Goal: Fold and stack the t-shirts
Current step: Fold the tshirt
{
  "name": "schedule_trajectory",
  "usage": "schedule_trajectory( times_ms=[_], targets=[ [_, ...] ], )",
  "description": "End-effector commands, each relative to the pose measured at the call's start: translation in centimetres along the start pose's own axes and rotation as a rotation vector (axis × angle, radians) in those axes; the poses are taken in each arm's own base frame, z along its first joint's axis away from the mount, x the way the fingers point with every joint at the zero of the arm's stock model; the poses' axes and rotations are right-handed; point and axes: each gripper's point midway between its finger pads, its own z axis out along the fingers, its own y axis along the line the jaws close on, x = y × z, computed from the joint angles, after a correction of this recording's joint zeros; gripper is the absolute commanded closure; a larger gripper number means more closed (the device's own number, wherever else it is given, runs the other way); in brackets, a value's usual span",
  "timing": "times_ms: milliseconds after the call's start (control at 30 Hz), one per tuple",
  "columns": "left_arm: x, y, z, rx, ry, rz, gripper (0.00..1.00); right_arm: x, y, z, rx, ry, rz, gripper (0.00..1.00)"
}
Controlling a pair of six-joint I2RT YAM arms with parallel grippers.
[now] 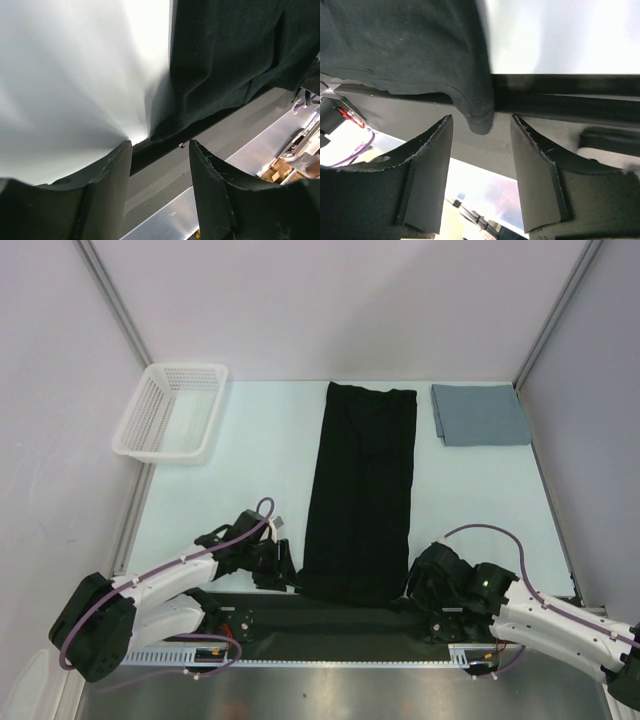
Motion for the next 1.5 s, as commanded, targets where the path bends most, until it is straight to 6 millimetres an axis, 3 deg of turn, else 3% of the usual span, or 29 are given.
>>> schedule_trajectory(
  times_ms=[0, 367, 500, 600, 833, 1000, 1167, 1267, 1300, 1367, 1400, 1467],
  targets=[
    [-1.4, -1.4, -0.2, 0.025, -0.045, 0.072, 0.45, 0.0, 0.8, 0.7, -0.017, 0.001, 0.012, 0.46],
    [-1.7, -2.0, 0.7, 0.059, -0.043, 0.151, 0.5, 0.1, 0.0, 1.1, -0.004, -0.001, 0.029, 0.5],
    [-1.5, -1.4, 1.0, 0.033, -0.035, 0.154, 0.51, 0.2, 0.0, 1.4, -0.023, 0.005, 0.049, 0.52],
    [-1.3, -1.3, 1.1, 0.028, -0.025, 0.147, 0.6, 0.3, -0.1, 1.6, -0.021, 0.01, 0.054, 0.54],
    [-1.3, -1.5, 1.1, 0.039, -0.028, 0.141, 0.68, 0.3, -0.4, 1.8, -0.009, 0.011, 0.058, 0.55],
    [-1.5, -1.6, 1.1, 0.033, -0.029, 0.147, 0.58, 0.4, -0.5, 1.8, -0.011, 0.014, 0.055, 0.55],
    [-1.4, -2.0, 1.4, 0.065, -0.02, 0.149, 0.58, 0.5, -0.6, 1.9, -0.013, 0.017, 0.055, 0.56],
    [-1.4, -2.1, 1.8, 0.081, -0.013, 0.157, 0.62, 0.5, -0.6, 2.0, -0.013, 0.017, 0.058, 0.57],
    [-1.4, -2.2, 1.8, 0.085, -0.012, 0.159, 0.72, 0.5, -0.6, 2.0, -0.014, 0.017, 0.058, 0.59],
    [-1.1, -2.2, 1.8, 0.091, 0.004, 0.152, 0.87, 0.6, -0.5, 2.0, -0.022, 0.022, 0.054, 0.77],
    [-0.9, -2.2, 1.7, 0.091, 0.011, 0.141, 1.0, 0.5, -0.5, 1.9, -0.022, 0.02, 0.052, 0.92],
    [-0.8, -3.0, 1.0, 0.117, 0.0, 0.116, 1.0, 0.1, 0.2, 1.0, -0.027, -0.002, 0.049, 1.0]
  ],
)
